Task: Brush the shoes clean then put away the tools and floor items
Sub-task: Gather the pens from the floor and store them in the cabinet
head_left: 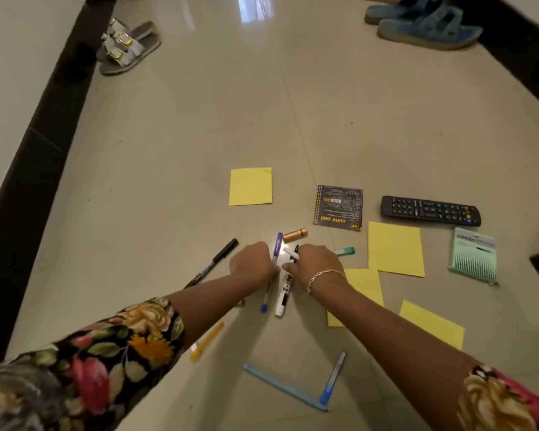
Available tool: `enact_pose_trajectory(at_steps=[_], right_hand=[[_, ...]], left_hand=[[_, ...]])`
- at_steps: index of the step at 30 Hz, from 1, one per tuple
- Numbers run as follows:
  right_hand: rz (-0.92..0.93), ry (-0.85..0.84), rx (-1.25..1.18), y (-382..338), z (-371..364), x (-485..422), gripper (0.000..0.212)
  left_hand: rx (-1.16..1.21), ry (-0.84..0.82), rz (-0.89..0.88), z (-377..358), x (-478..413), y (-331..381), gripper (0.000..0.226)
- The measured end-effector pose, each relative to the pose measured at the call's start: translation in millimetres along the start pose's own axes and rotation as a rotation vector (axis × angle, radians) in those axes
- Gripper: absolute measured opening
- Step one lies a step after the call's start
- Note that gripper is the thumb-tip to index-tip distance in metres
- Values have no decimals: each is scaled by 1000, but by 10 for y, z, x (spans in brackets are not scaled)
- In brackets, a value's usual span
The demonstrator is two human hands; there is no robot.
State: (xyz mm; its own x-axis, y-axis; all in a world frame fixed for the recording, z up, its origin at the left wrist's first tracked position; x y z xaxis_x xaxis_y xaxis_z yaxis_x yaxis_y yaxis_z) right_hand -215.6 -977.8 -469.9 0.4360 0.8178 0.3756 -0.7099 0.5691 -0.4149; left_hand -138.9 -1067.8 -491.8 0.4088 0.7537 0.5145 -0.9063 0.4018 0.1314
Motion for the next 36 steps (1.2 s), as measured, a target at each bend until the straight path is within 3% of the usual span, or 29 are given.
enact_pose_trajectory(at_steps=[5,9,13,17,20,24,27,31,36], right_hand=[[-60,-18,15,-35,-123,-95,37],[-90,-25,-15,-30,-113,-66,27],[-16,-74,-90,-66,34,44,25],[173,-282,-34,-258,-174,330,29],[290,-392,89,-442,-491,694,28],[416,-391,258,-620,-757,994,23],[418,-433,288,-600,-785,966,24],[546,-391,322,-412,-458,827,26],[728,-506,617,17,-234,881,34]], left_hand=[[307,8,23,211,25,-169,23],[694,57,35,457,16,-515,12],[502,155,55,449,-35,-881,9],[314,82,71,323,-81,-979,33],[221,59,84,277,-117,-997,28],[186,120,38,370,-125,-986,17],[215,104,-48,435,-70,-878,14],[502,-16,-180,461,106,-795,12],[492,-175,-202,403,227,-953,29]])
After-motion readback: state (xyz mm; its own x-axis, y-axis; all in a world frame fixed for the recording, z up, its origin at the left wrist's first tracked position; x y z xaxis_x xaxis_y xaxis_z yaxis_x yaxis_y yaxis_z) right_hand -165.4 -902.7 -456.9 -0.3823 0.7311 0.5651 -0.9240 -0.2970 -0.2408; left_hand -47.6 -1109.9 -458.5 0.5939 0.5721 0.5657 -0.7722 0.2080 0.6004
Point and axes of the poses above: each hand's wrist, its own x-axis away from the middle knuckle, its own z-axis out of the back of the hand, y = z × x, the point moved 4 cm from there along -x, towards the middle knuckle, and after that the axes turned 10 degrees about z, right-handed, at the moved point
